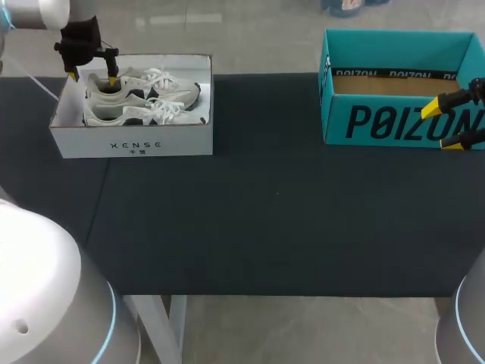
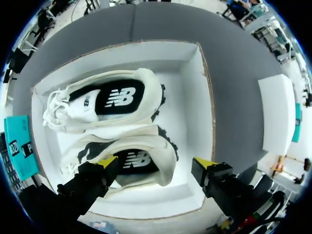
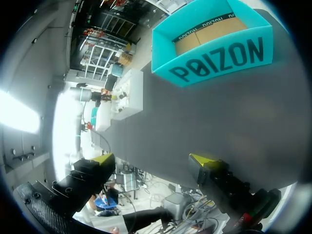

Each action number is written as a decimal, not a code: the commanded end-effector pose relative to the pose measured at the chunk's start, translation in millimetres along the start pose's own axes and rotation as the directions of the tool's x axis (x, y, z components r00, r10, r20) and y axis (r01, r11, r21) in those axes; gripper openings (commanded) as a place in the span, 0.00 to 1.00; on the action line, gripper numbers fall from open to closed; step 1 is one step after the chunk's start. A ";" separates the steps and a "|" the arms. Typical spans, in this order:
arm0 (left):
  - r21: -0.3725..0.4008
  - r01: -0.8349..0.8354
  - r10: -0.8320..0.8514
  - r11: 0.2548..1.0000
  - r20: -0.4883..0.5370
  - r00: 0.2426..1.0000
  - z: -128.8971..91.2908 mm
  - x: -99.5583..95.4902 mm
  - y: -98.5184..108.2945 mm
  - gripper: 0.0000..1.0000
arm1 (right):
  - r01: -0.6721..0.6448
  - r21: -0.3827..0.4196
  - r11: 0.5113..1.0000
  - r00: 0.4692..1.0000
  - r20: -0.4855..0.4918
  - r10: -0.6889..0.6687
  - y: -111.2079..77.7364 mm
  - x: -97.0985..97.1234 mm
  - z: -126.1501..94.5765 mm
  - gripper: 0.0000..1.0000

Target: Take the shoe out of the shoebox, open the shoe tongue, remove and reinsert the insole, then place the shoe into the shoebox

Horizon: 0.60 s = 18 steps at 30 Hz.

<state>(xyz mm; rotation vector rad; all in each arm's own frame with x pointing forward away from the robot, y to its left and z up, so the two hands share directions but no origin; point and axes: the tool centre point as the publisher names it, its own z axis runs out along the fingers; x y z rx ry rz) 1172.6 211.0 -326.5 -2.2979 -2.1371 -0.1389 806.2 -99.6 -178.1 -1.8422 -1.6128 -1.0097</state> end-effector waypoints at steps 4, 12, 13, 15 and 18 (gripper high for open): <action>-0.121 -0.013 0.012 0.993 -0.014 1.000 -13.8 -11.0 -80.0 1.00 | -0.002 0.000 1.000 1.000 0.004 0.002 -0.4 0.4 0.2 1.00; -0.109 0.013 -0.011 0.994 0.025 1.000 -0.1 -10.9 -97.0 1.00 | -0.002 0.000 1.000 1.000 0.004 0.002 -0.4 0.4 0.2 1.00; -0.109 0.020 -0.017 0.994 0.027 1.000 1.6 -10.6 -97.5 0.96 | -0.002 0.000 1.000 1.000 0.004 0.002 -0.4 0.4 0.2 1.00; -0.103 0.026 -0.023 0.994 0.030 0.999 5.2 -10.4 -98.1 0.95 | -0.002 0.000 1.000 1.000 0.004 0.002 -0.4 0.4 0.2 1.00; -0.094 0.038 -0.035 0.995 0.035 0.999 11.0 -10.8 -97.5 0.92 | -0.002 0.000 1.000 1.000 0.004 0.002 -0.4 0.4 0.2 1.00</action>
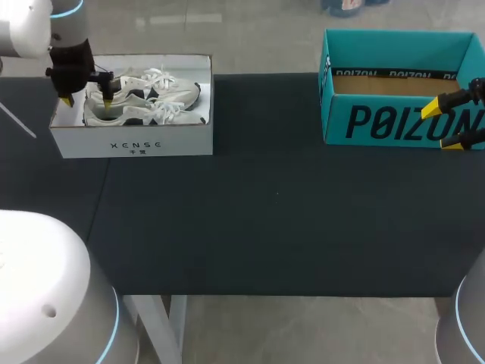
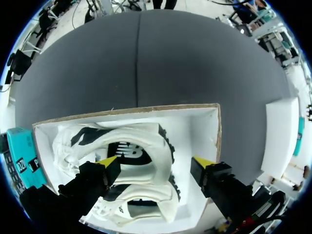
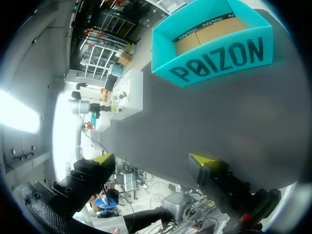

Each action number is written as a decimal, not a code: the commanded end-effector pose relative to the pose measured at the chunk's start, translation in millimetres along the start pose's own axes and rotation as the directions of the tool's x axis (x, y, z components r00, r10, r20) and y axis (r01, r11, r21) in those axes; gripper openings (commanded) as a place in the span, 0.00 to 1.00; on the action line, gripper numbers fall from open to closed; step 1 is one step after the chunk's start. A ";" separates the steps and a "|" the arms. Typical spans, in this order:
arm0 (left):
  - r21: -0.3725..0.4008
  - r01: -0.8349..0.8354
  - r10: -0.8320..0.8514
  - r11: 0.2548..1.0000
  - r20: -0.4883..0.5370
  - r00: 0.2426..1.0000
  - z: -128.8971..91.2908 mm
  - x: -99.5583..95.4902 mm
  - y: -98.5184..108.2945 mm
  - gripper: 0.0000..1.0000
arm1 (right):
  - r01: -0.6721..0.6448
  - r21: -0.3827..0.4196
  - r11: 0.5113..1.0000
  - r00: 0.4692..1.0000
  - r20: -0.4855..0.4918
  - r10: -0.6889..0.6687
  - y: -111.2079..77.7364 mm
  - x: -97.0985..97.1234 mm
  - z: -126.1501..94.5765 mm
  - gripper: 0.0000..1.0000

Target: Take the shoe out of the shoebox, open the shoe tongue, remove and reinsert the insole, then place the shoe into the shoebox

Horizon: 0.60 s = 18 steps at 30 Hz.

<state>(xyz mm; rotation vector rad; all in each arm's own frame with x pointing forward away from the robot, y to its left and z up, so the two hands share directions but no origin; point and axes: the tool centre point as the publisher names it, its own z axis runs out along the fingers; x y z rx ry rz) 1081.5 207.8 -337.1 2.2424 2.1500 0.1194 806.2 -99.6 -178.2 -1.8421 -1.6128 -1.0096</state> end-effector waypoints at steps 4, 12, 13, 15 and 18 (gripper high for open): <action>-0.069 0.016 -0.015 0.997 0.012 1.000 11.3 -1.8 -4.3 0.95 | -0.002 0.000 1.000 1.000 0.004 0.002 -0.4 0.4 0.2 1.00; -0.053 0.048 -0.047 0.997 0.024 0.999 12.9 -1.7 -2.7 1.00 | -0.002 0.000 1.000 1.000 0.004 0.002 -0.4 0.4 0.2 1.00; -0.045 0.056 -0.055 0.997 0.026 0.998 14.0 -1.0 -2.5 1.00 | -0.002 0.000 1.000 1.000 0.004 0.002 -0.4 0.4 0.2 1.00; -0.033 0.073 -0.072 0.997 0.030 0.997 16.9 0.0 -2.7 1.00 | -0.002 0.000 1.000 1.000 0.004 0.002 -0.4 0.4 0.2 1.00; -0.016 0.092 -0.091 0.996 0.029 0.995 24.5 1.7 -2.3 1.00 | -0.002 0.000 1.000 1.000 0.004 0.002 -0.4 0.4 0.2 1.00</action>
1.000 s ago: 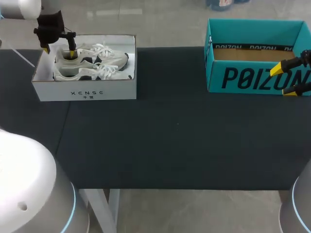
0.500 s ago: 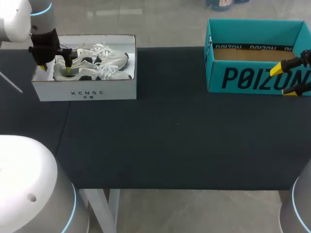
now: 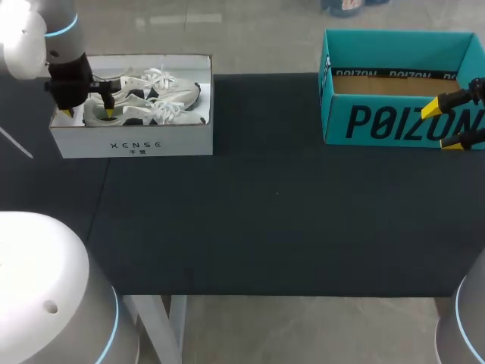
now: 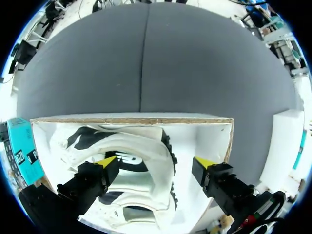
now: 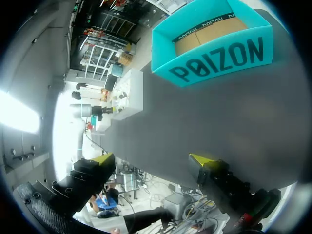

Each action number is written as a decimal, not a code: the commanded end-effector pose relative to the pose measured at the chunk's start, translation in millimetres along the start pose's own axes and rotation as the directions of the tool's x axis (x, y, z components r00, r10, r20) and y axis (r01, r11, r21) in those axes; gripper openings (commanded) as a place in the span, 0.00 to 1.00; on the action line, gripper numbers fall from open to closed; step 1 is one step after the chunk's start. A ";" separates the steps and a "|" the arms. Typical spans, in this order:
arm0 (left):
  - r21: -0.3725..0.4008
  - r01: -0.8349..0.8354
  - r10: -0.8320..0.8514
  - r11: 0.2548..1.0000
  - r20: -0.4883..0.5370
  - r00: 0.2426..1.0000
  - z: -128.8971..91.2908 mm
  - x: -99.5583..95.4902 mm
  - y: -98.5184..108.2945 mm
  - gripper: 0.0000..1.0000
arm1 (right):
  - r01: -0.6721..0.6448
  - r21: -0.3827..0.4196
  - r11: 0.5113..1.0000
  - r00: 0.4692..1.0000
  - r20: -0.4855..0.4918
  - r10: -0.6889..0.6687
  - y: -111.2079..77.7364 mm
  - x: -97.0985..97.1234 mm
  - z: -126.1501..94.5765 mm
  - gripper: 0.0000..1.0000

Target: Take the shoe out of the shoebox, open the shoe tongue, remove and reinsert the insole, then place the shoe into the shoebox

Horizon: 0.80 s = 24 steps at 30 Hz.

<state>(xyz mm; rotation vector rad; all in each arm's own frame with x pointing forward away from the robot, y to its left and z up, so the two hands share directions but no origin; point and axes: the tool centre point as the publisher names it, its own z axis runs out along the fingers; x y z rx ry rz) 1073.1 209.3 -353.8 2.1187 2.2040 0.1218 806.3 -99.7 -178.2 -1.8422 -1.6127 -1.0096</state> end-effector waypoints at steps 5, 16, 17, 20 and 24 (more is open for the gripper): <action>0.026 0.013 -0.012 1.000 -0.021 1.000 25.9 4.3 11.7 1.00 | -0.002 0.000 1.000 1.000 0.004 0.002 -0.4 0.4 0.2 1.00; 0.052 0.028 -0.028 0.998 -0.003 1.000 39.6 8.3 23.3 0.67 | -0.002 0.000 1.000 1.000 0.004 0.002 -0.4 0.4 0.2 1.00; 0.056 0.025 -0.025 0.998 0.000 1.000 40.0 7.4 22.2 0.49 | -0.002 0.000 1.000 1.000 0.004 0.002 -0.4 0.4 0.2 1.00; 0.066 0.005 -0.006 0.998 0.016 1.000 39.9 6.5 17.6 0.30 | -0.002 0.000 1.000 1.000 0.004 0.002 -0.4 0.4 0.2 1.00; 0.073 -0.008 0.007 0.997 0.012 1.000 40.8 8.2 14.0 0.07 | -0.002 0.000 1.000 1.000 0.004 0.002 -0.4 0.4 0.2 1.00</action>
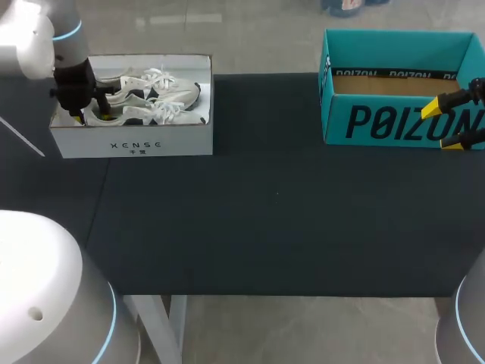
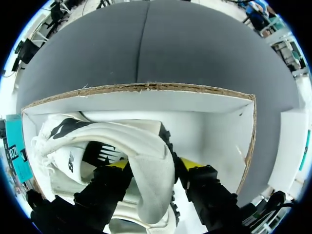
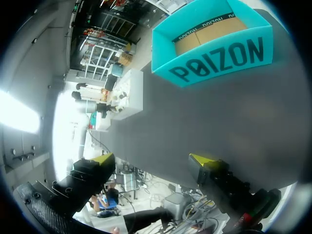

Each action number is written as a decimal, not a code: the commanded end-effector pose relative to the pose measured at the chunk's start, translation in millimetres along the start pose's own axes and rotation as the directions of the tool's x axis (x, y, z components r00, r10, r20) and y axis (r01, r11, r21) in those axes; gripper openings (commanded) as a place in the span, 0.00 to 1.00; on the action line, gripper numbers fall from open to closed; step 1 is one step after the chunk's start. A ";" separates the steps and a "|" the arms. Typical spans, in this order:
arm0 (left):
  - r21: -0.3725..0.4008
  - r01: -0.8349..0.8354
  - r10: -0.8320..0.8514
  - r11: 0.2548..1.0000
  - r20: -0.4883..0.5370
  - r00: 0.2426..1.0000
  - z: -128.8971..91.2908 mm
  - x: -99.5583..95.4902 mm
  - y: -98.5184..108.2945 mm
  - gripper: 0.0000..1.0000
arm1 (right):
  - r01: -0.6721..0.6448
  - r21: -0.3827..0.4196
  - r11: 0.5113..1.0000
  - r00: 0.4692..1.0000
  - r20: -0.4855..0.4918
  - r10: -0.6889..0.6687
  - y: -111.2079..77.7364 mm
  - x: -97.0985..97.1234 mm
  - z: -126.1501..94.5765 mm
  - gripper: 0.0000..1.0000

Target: Take the shoe out of the shoebox, open the shoe tongue, remove and reinsert the insole, then place the shoe into the shoebox

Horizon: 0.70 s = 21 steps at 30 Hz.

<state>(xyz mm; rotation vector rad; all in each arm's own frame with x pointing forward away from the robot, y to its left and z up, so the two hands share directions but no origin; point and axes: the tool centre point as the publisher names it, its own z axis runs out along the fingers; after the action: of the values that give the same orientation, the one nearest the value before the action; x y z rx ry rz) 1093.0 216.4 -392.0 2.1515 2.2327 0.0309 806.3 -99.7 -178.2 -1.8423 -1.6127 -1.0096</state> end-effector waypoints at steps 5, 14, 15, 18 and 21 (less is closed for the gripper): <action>0.013 -0.007 0.007 1.000 0.007 1.000 -1.5 10.6 -1.5 0.00 | -0.002 0.000 1.000 1.000 0.004 0.002 -0.4 0.5 0.2 1.00; 0.025 -0.065 0.065 0.998 0.005 0.998 -26.6 24.3 -2.9 0.00 | -0.002 0.000 1.000 1.000 0.004 0.002 -0.4 0.5 0.2 1.00; 0.031 -0.076 0.076 0.997 0.018 0.997 -33.1 24.4 -4.7 0.00 | -0.002 0.000 1.000 1.000 0.004 0.002 -0.4 0.5 0.2 1.00; 0.023 -0.083 0.082 0.996 0.022 0.996 -52.1 20.4 -10.9 0.00 | -0.002 0.000 1.000 1.000 0.004 0.002 -0.4 0.5 0.2 1.00; 0.015 -0.057 0.057 0.998 0.001 0.998 -72.1 12.1 -17.5 0.00 | -0.002 0.000 1.000 1.000 0.004 0.002 -0.4 0.5 0.2 1.00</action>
<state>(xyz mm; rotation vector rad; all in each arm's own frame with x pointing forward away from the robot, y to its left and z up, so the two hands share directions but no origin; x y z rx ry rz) 1086.9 236.7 -348.0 2.2238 2.1626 -0.0352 806.3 -99.7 -178.2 -1.8423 -1.6127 -1.0096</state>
